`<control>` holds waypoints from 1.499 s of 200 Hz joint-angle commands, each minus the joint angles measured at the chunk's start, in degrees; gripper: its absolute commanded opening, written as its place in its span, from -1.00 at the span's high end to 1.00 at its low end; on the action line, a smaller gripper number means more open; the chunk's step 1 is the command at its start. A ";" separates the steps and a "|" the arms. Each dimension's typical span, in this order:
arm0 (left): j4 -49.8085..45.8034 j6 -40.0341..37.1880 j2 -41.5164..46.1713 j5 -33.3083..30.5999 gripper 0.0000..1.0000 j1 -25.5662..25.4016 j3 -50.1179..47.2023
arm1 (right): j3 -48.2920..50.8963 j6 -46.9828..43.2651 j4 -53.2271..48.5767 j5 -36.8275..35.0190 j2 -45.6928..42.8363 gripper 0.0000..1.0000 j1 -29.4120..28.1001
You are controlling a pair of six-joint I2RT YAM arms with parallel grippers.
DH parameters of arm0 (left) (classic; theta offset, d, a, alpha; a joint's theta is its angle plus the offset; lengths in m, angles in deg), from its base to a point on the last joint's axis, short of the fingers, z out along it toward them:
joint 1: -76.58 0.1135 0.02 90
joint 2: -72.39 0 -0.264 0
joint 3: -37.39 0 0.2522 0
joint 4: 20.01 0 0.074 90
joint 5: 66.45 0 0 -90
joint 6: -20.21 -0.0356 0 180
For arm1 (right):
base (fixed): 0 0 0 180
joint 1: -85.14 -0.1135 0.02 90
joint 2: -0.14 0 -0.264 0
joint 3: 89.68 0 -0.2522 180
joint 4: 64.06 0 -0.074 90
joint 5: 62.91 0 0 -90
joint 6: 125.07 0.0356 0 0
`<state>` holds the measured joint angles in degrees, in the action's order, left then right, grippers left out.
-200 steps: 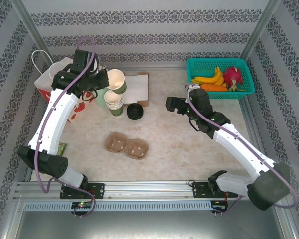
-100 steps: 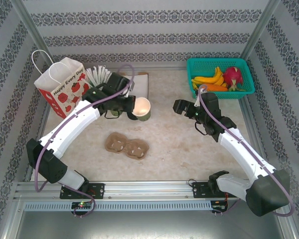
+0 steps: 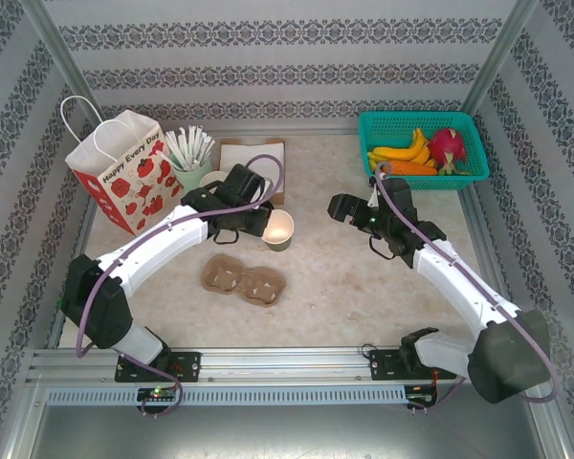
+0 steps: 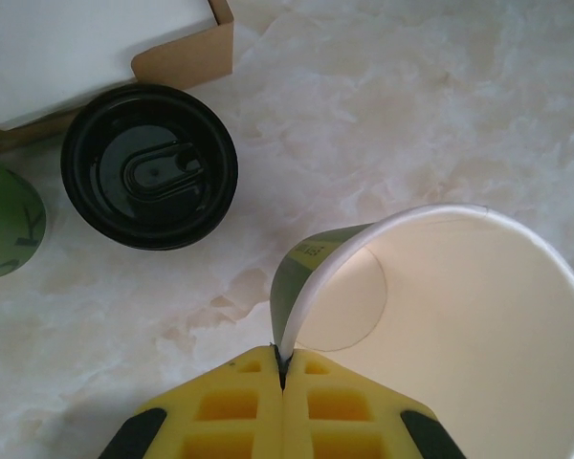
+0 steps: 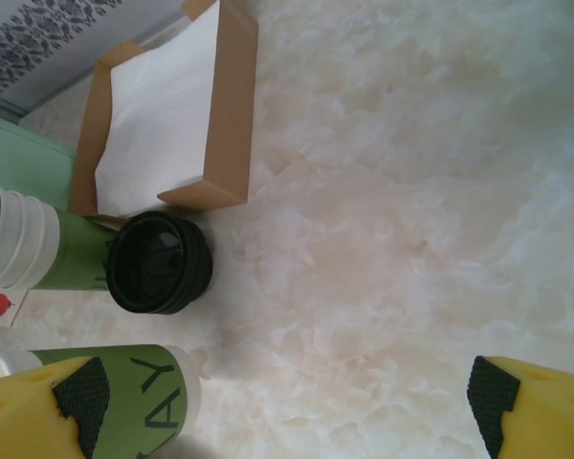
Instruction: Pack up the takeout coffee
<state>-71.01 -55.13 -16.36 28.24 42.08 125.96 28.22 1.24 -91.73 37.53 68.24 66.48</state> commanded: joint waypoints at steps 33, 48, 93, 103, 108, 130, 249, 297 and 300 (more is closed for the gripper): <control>0.78 -5.11 -4.60 0.16 0.89 -0.40 1.21 | -2.79 -0.54 -1.25 1.43 3.65 -0.96 -2.26; -0.27 -5.46 -5.74 1.19 0.86 -0.42 1.80 | -3.07 -0.46 -1.12 1.43 4.05 -0.96 -2.57; -0.11 -5.28 -7.58 3.89 0.75 -0.47 1.65 | -4.13 -1.85 -1.91 0.99 5.03 -0.96 -3.45; -0.22 -5.09 -7.51 4.57 0.72 -0.50 1.83 | -4.29 -1.95 -1.83 1.14 5.27 -0.96 -3.49; -0.19 -4.99 -7.34 4.71 0.69 -0.46 1.84 | -4.37 -1.96 -1.82 1.24 5.42 -0.96 -3.49; 0.10 -4.83 -6.08 4.63 0.41 -0.43 1.58 | -4.96 -2.37 -1.69 2.01 6.54 -0.96 -3.58; 0.08 23.19 9.24 -21.19 -0.99 0.92 1.94 | -22.76 -21.25 -0.15 13.17 30.41 -0.74 -7.78; 4.28 33.98 12.60 -25.20 -0.99 1.27 -4.06 | -37.47 -20.51 -3.31 19.43 46.30 -0.44 -9.83; 4.47 33.78 12.85 -25.57 -0.99 1.33 -4.27 | -38.12 -20.28 -3.43 18.85 47.00 -0.43 -10.00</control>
<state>-67.79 -28.16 -5.43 8.35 42.73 124.30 -4.13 -17.99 -92.98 52.55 109.99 58.33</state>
